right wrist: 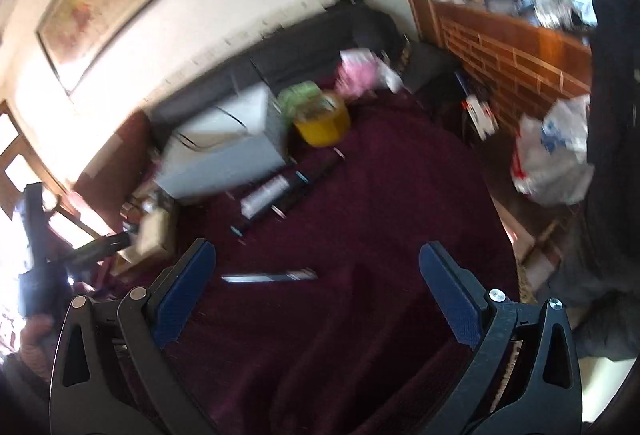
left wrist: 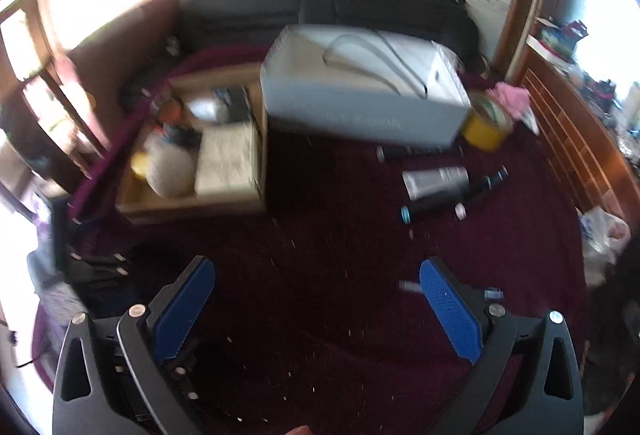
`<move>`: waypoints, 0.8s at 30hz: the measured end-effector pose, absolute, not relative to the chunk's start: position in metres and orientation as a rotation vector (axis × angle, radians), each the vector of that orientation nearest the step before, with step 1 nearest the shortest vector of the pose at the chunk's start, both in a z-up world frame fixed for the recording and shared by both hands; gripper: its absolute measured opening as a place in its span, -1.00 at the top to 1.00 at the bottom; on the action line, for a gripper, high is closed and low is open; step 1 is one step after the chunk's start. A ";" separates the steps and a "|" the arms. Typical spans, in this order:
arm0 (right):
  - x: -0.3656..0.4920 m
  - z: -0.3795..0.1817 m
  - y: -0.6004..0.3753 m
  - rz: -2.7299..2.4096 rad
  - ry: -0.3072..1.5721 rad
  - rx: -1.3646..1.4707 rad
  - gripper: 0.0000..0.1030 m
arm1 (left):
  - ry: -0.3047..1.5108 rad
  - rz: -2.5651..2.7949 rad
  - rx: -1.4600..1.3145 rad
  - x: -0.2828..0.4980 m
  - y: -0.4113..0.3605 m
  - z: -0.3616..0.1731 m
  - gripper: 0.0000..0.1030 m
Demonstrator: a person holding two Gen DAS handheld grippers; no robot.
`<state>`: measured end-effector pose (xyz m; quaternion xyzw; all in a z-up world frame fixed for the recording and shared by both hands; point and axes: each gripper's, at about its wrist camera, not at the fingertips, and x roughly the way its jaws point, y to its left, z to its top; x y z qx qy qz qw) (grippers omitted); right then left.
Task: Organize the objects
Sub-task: 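Withdraw both open tools from the tray back over the table, then grasp a black marker with the left tool while the right tool grasps another black marker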
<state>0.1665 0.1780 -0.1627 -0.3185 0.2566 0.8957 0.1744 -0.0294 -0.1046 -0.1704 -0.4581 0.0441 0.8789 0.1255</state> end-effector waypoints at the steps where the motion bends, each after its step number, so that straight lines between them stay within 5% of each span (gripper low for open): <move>1: 0.163 -0.169 0.183 2.527 0.720 -0.935 -0.99 | 0.099 2.548 -1.347 -0.029 -0.111 -0.177 -0.99; 10: 0.096 -0.163 0.205 2.590 0.668 -1.008 -0.99 | 0.228 2.396 -1.248 -0.047 -0.087 -0.182 -0.99; 17: 0.003 -0.150 0.238 2.515 0.852 -1.116 -0.99 | 0.490 2.184 -1.142 -0.080 -0.008 -0.188 -0.98; 24: -0.004 -0.180 0.256 2.354 0.954 -1.144 -0.99 | 0.638 1.967 -1.131 -0.102 0.048 -0.236 -0.83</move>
